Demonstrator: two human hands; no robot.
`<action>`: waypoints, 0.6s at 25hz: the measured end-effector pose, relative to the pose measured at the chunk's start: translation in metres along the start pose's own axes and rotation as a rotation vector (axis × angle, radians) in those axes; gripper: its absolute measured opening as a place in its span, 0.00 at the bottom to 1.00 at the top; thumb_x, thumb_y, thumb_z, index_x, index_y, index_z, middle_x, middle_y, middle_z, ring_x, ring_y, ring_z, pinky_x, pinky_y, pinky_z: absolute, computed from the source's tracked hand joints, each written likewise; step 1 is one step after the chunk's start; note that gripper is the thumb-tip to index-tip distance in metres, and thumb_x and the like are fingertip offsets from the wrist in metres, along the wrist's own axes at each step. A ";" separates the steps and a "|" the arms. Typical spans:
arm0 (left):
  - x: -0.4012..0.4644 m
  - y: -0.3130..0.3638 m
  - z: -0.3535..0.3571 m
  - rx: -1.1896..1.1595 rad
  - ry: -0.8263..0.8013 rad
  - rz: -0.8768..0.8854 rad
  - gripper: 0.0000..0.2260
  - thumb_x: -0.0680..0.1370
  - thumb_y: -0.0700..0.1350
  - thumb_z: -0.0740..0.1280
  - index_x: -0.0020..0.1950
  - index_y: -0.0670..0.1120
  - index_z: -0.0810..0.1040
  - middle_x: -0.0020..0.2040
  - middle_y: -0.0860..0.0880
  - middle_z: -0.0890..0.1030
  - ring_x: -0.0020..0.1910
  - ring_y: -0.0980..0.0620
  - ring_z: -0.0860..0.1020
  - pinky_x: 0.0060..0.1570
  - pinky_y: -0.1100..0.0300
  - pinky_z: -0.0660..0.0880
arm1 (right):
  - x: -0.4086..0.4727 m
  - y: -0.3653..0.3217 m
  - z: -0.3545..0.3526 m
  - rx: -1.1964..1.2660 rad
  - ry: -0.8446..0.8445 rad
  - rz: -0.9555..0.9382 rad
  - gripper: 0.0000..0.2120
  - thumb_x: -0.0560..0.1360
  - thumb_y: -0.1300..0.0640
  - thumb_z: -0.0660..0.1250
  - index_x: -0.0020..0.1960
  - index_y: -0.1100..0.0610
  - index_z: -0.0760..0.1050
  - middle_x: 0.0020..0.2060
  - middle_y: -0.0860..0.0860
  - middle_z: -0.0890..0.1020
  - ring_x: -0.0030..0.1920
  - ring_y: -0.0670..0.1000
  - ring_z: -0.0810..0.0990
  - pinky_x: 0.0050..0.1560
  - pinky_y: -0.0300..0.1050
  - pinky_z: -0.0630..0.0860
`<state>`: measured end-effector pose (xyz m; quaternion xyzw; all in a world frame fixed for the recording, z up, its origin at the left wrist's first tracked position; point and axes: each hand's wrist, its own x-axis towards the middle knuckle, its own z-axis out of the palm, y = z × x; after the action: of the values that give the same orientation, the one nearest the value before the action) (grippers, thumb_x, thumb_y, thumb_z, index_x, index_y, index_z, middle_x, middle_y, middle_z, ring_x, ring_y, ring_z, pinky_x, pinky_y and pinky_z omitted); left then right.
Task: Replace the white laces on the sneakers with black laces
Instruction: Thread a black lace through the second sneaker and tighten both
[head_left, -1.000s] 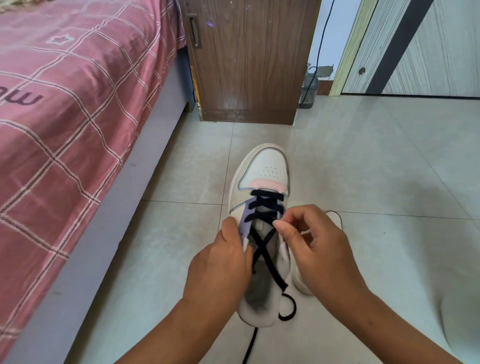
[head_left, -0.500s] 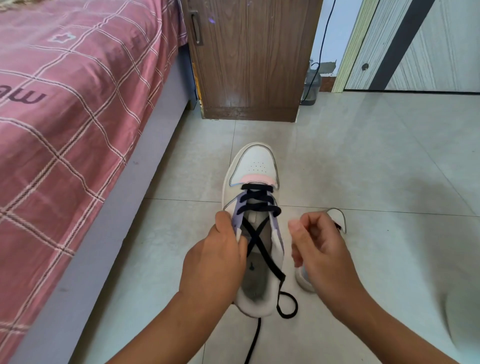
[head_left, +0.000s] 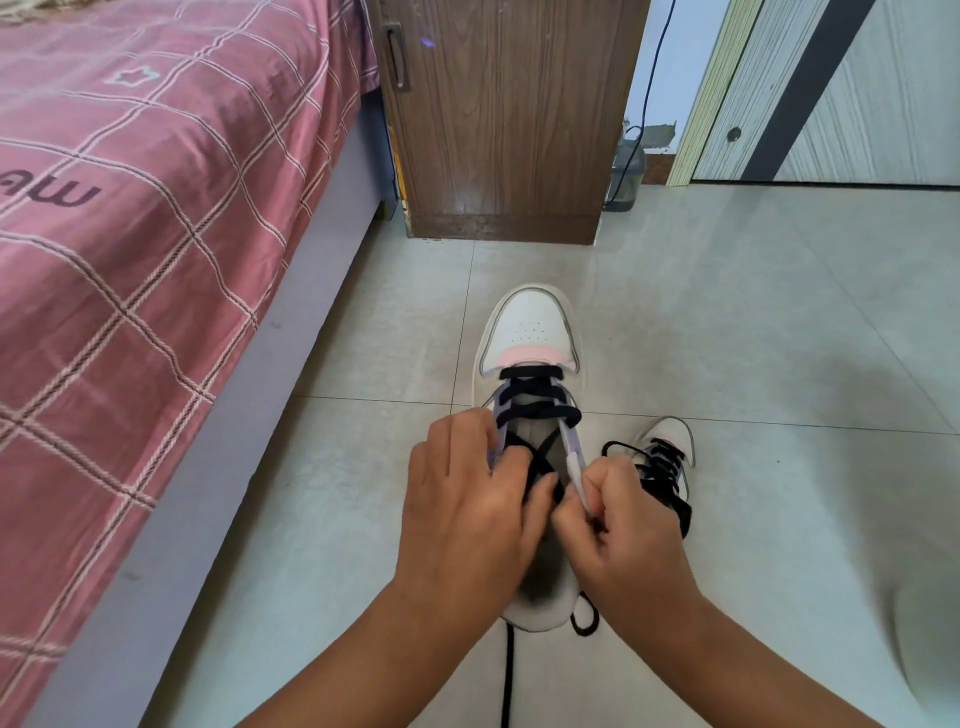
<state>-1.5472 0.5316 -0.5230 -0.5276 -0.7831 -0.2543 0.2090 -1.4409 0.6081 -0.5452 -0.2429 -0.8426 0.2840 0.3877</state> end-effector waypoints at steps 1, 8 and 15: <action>0.002 0.002 0.000 -0.022 0.019 0.012 0.12 0.74 0.47 0.63 0.33 0.44 0.76 0.40 0.45 0.72 0.42 0.49 0.67 0.37 0.58 0.65 | 0.000 0.001 0.000 -0.011 0.013 -0.004 0.12 0.71 0.58 0.58 0.38 0.47 0.56 0.28 0.39 0.57 0.26 0.41 0.57 0.27 0.32 0.56; -0.003 0.009 -0.019 -0.161 0.058 0.262 0.13 0.71 0.36 0.68 0.29 0.43 0.69 0.30 0.47 0.69 0.32 0.48 0.66 0.32 0.55 0.65 | 0.000 -0.002 -0.010 0.047 0.130 0.113 0.11 0.69 0.53 0.58 0.37 0.45 0.54 0.25 0.44 0.63 0.25 0.41 0.63 0.26 0.25 0.58; -0.015 0.018 -0.023 -0.102 0.068 0.282 0.13 0.69 0.36 0.70 0.29 0.44 0.71 0.30 0.48 0.70 0.33 0.48 0.67 0.35 0.57 0.66 | -0.006 -0.005 -0.011 0.029 0.159 0.107 0.07 0.69 0.55 0.57 0.38 0.53 0.58 0.23 0.55 0.68 0.30 0.55 0.67 0.26 0.32 0.60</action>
<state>-1.5239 0.5125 -0.5106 -0.6332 -0.6799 -0.2796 0.2420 -1.4297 0.6041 -0.5389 -0.3035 -0.7909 0.2963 0.4410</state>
